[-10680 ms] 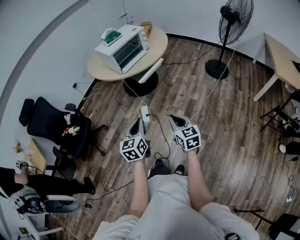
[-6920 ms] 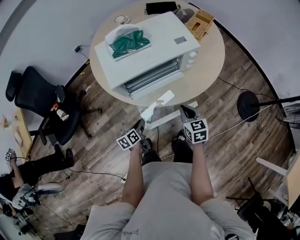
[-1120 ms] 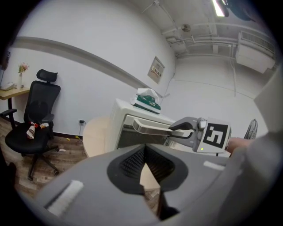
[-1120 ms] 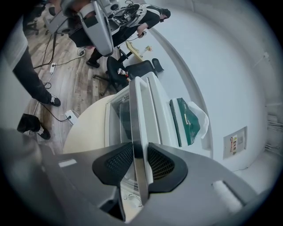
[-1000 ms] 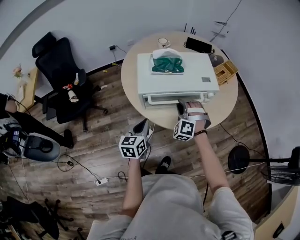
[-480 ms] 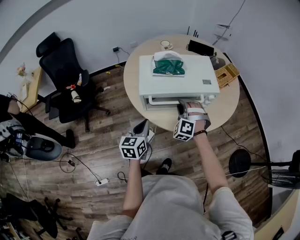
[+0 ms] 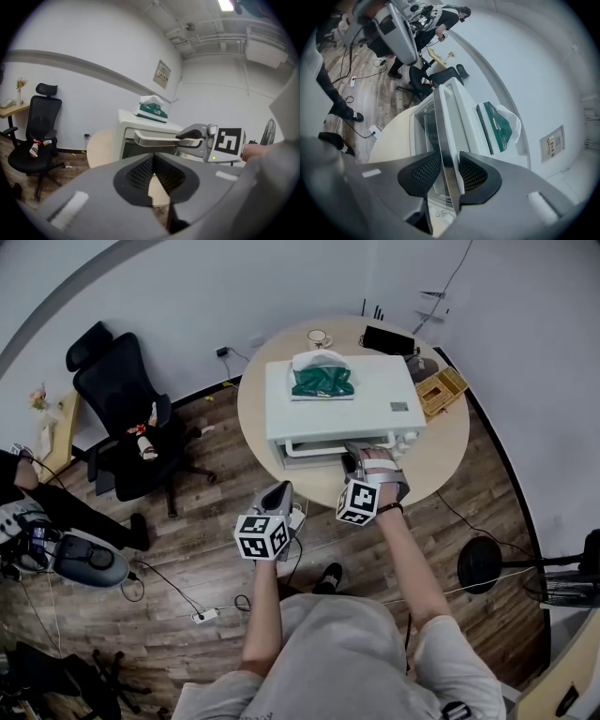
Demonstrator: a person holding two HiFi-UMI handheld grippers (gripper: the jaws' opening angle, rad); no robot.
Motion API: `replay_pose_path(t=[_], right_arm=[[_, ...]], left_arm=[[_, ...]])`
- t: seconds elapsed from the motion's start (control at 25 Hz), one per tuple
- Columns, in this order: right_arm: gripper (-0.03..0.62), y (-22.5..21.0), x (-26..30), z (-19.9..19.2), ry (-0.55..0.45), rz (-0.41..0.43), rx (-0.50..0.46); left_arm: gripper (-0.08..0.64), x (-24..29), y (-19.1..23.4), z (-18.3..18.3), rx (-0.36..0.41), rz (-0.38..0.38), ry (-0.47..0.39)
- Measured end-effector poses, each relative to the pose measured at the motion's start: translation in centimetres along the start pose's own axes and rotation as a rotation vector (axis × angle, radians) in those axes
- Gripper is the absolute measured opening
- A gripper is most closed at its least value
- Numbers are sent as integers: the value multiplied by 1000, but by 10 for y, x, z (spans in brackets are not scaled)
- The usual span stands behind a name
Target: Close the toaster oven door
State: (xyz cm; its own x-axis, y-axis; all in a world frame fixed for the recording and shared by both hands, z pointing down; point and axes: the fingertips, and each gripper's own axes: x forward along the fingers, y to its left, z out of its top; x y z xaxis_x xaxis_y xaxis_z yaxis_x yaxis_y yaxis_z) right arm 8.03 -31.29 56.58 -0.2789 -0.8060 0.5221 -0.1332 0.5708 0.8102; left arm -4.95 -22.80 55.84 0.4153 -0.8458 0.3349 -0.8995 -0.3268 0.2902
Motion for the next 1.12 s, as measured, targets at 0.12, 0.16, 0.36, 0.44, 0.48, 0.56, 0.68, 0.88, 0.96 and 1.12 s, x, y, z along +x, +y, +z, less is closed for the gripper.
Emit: replay_pose_path(t=[0.12,0.16,0.36,0.44,0.48,0.56,0.68,0.88,0.96,1.12], right_arm=[[109,-1,-4,0,-7,-2,82],[109,-3,-7,0,-11,-5,108],[109,-9,-21,-9,-25,-36,247],[109,-11,-28,-15,-44,-33,376],[109,-12,-32,-18,-64,-28,469],[109,-10,-40,-22,-118,-7,681],[109,2,-48,-24,-195,46,974],[109,29,-56,-33,-211,106,1187],[109,39,-57,-44,-190,118,1220],[109,44,-67,-58,-184,90,1246]], left_arm=[[57,5,-5,4,17,-8,1],[58,6,-6,5,21,-11,1],[58,14,-13,8,40,-27,7],[58,16,-13,9,44,-27,8],[57,16,-13,9,45,-25,7],[58,18,-15,6,43,-21,5],[58,19,-19,-4,25,-21,14],[58,22,-23,-19,27,-24,45],[58,23,-22,-21,30,-15,47],[58,25,-24,-27,32,-14,60]])
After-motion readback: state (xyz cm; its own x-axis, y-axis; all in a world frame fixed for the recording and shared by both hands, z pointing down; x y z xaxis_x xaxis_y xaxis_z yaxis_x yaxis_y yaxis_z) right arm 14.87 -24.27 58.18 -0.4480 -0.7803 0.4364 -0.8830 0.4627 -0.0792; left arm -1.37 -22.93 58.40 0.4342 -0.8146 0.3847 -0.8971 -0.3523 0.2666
